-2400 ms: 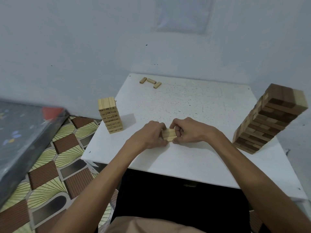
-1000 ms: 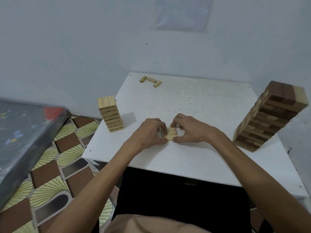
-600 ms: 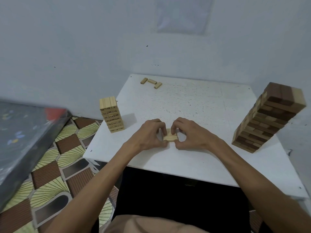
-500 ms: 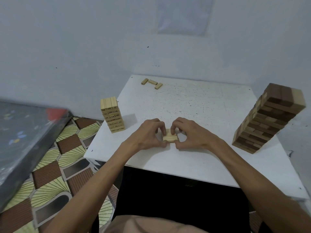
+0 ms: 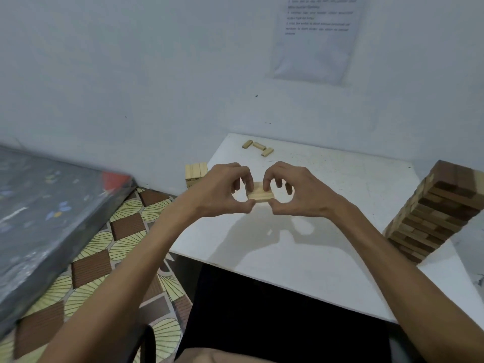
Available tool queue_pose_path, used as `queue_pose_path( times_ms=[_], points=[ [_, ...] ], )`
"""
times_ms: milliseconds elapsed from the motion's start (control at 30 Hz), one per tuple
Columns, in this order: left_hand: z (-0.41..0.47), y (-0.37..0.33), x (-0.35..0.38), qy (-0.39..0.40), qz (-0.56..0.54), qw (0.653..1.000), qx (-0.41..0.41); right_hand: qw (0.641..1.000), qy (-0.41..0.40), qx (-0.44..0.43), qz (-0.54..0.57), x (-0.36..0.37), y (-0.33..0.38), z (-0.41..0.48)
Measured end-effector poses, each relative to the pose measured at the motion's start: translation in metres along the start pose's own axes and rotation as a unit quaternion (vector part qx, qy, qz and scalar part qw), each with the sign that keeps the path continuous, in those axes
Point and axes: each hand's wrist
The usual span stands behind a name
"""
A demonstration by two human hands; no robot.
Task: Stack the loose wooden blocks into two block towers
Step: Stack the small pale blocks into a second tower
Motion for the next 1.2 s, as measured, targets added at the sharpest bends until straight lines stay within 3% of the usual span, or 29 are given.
queue_pose_path(
  times_ms=[467,767,1200],
  points=[
    [-0.013,0.049,-0.073,-0.025,0.014,0.999,-0.030,0.999,0.017,-0.046,0.002,0.021,0.035,0.087],
    [-0.024,0.091,-0.085,-0.044,-0.003,0.997,-0.070,0.996,0.066,-0.055,-0.018,0.045,0.044,0.126],
    [-0.014,0.115,-0.084,-0.023,0.004,0.998,-0.061,0.994,0.099,-0.023,-0.038,0.057,0.032,0.144]
  ],
)
Point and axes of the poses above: each hand's wrist, its own z-axis towards the middle knuckle, its own x-axis out of the palm, y = z × x, and after that the axes turned 4 degrees about -y, right-handed
